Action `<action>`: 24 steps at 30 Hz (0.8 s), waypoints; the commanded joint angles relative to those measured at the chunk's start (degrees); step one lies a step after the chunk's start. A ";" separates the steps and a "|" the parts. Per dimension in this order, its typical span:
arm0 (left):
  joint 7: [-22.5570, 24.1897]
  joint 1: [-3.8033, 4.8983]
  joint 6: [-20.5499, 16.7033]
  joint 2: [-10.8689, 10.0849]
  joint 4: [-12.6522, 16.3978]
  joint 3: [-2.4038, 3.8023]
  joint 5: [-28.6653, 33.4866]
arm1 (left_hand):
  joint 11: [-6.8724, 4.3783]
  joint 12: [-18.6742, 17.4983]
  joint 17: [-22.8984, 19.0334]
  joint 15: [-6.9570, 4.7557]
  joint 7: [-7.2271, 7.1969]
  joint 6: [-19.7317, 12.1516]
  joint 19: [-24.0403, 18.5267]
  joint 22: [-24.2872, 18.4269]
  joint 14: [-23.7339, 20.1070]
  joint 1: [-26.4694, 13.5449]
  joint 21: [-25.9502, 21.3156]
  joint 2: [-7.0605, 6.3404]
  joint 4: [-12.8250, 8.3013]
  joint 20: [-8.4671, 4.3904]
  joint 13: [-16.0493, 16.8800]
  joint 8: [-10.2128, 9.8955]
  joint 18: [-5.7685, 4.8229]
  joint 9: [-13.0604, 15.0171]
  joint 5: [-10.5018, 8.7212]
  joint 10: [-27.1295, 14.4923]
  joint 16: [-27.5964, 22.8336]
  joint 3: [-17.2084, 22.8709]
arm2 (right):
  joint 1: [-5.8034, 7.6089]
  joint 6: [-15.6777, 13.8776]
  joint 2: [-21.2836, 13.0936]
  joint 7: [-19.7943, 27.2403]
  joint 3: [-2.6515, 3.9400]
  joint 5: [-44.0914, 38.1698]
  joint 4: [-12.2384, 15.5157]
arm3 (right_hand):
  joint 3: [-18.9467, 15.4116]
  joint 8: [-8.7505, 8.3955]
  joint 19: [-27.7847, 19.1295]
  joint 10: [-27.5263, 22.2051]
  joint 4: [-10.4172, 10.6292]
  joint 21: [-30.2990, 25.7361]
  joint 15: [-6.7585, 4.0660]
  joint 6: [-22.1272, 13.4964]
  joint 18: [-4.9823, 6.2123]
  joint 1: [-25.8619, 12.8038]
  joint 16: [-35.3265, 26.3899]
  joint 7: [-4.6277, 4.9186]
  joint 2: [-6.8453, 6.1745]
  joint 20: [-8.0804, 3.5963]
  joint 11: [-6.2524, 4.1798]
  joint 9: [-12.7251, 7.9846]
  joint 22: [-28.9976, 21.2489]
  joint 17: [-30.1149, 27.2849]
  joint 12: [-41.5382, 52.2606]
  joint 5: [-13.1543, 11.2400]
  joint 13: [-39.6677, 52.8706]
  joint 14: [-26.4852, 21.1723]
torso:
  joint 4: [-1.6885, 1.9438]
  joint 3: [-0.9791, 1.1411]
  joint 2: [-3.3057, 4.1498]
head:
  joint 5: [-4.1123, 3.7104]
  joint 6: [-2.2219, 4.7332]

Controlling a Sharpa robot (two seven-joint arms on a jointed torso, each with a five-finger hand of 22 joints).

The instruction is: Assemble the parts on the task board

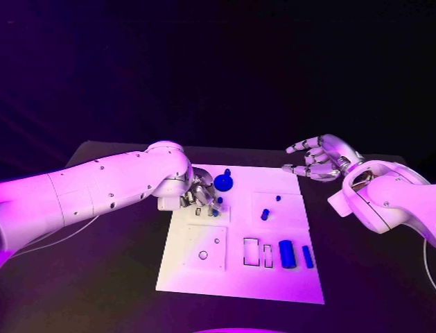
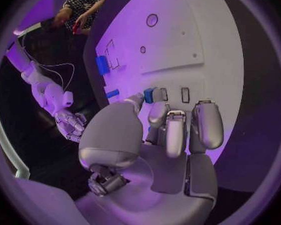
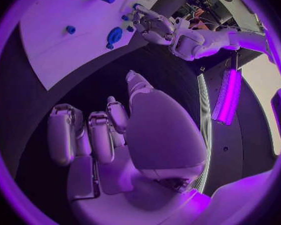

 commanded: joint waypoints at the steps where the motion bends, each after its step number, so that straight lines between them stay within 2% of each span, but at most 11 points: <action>1: 0.04 0.14 0.39 0.25 -0.21 -0.06 0.75 | -0.03 -0.35 14.21 -0.40 0.02 -0.48 0.13 0.05 5.59 0.94 0.34 -0.02 -0.03 -0.23 -0.04 -0.12 -0.47 0.20 0.15 -0.35 0.38 0.96 | 0.00 1.33 0.04 -0.15 0.01 -0.40 -0.01 | 0.26 0.30 -0.35 -0.16 -0.06 -0.18 0.02 0.38 1.15 0.23 -0.36 0.20 0.56 -0.19 -0.09 0.09 8.01 9.31 -0.05 0.29 0.06 4.66 | -0.02 -0.01 0.04 | -0.01 -0.14; 5: 0.03 0.13 0.57 0.32 -0.42 -0.15 0.79 | -0.07 -0.51 14.21 -0.42 -0.01 -0.60 0.10 0.07 5.59 2.41 0.34 -0.32 -0.08 -0.26 -0.11 -0.36 -0.46 0.69 0.23 -0.49 0.37 3.50 | 0.00 1.48 0.00 -0.29 0.01 -0.50 -0.04 | 0.35 0.34 -0.39 -0.21 -0.08 -0.26 0.00 0.46 1.17 0.25 -0.40 0.18 0.63 -0.21 -0.12 0.08 7.96 9.20 -0.10 0.35 -0.01 4.63 | -0.06 -0.01 0.01 | -0.09 -0.25; 7: 0.03 0.13 0.61 0.34 -0.42 -0.18 0.80 | -0.16 -0.72 14.14 -0.53 -0.09 -0.83 0.08 0.08 5.56 4.05 0.33 -0.79 -0.49 -0.34 -0.18 -0.63 -0.45 1.09 0.37 -0.65 0.34 7.08 | 0.00 1.53 -0.02 -0.34 0.01 -0.54 -0.06 | 0.35 0.34 -0.39 -0.21 -0.08 -0.26 0.00 0.46 1.17 0.25 -0.40 0.18 0.63 -0.21 -0.12 0.08 7.96 9.20 -0.10 0.35 -0.01 4.63 | -0.02 0.00 -0.03 | -0.12 -0.31; 10: 0.05 0.13 0.56 0.33 -0.36 -0.20 0.89 | -0.17 -0.95 14.09 -0.58 -0.08 -0.96 0.04 0.09 5.55 4.80 0.30 -2.91 -1.02 -0.39 -0.18 -0.76 -0.43 1.97 0.37 -0.69 0.31 14.16 | 0.00 1.56 -0.01 -0.38 0.01 -0.56 -0.09 | 0.35 0.34 -0.39 -0.21 -0.08 -0.26 0.00 0.46 1.17 0.25 -0.40 0.18 0.63 -0.21 -0.12 0.08 7.96 9.20 -0.10 0.35 -0.01 4.63 | -0.01 0.01 -0.01 | -0.13 -0.33; 11: 0.06 0.13 0.51 0.32 -0.33 -0.20 0.99 | -0.13 -1.00 14.05 -0.41 0.01 -0.89 0.05 0.12 5.54 3.99 0.30 -4.23 -1.19 -0.42 -0.13 -0.67 -0.42 2.49 0.22 -0.59 0.28 17.52 | 0.00 1.57 0.00 -0.39 0.01 -0.57 -0.10 | 0.35 0.34 -0.39 -0.21 -0.08 -0.26 0.00 0.46 1.17 0.25 -0.40 0.18 0.63 -0.21 -0.12 0.08 7.96 9.20 -0.10 0.35 -0.01 4.63 | -0.03 0.01 -0.01 | -0.15 -0.33; 14: 0.11 0.12 0.15 0.20 -0.15 -0.21 1.51 | -0.13 -1.17 13.92 -0.52 0.01 -1.01 0.03 0.14 5.50 2.43 0.26 -6.12 -3.66 -0.32 -0.09 -0.26 -0.45 3.88 0.21 -0.38 0.22 25.23 | 0.00 1.61 0.02 -0.40 0.01 -0.58 -0.14 | 0.44 0.36 -0.39 -0.21 -0.10 -0.27 -0.02 0.51 1.17 0.29 -0.39 0.16 0.68 -0.22 -0.13 0.08 7.96 9.23 -0.09 0.43 -0.02 4.64 | 0.00 0.01 -0.06 | -0.17 -0.32; 19: 0.25 0.11 -1.12 -0.45 0.46 -0.11 2.94 | -0.12 -1.20 13.63 -0.51 0.10 -1.22 0.11 0.31 5.41 0.07 0.30 -7.12 -7.96 -0.28 0.20 0.67 -0.48 5.84 0.26 0.14 0.06 32.98 | -0.01 1.69 0.01 -0.41 0.01 -0.59 -0.22 | 0.44 0.36 -0.39 -0.21 -0.10 -0.27 -0.02 0.51 1.17 0.29 -0.39 0.16 0.68 -0.22 -0.13 0.08 7.96 9.23 -0.09 0.43 -0.02 4.64 | 0.04 0.02 -0.08 | -0.19 -0.16; 24: 0.36 0.10 -2.82 -1.77 1.58 0.15 4.31 | -0.16 -0.98 13.45 -0.53 0.06 -1.16 0.20 0.49 5.37 -1.23 0.37 -7.28 -9.37 -0.27 0.62 1.00 -0.50 6.58 0.26 0.56 -0.03 35.04 | -0.02 1.76 -0.07 -0.41 0.00 -0.59 -0.29 | 0.47 0.37 -0.43 -0.22 -0.11 -0.34 -0.03 0.54 1.18 0.29 -0.42 0.15 0.68 -0.23 -0.14 0.07 7.92 9.15 -0.10 0.47 -0.04 4.62 | 0.09 -0.01 -0.08 | -0.26 -0.18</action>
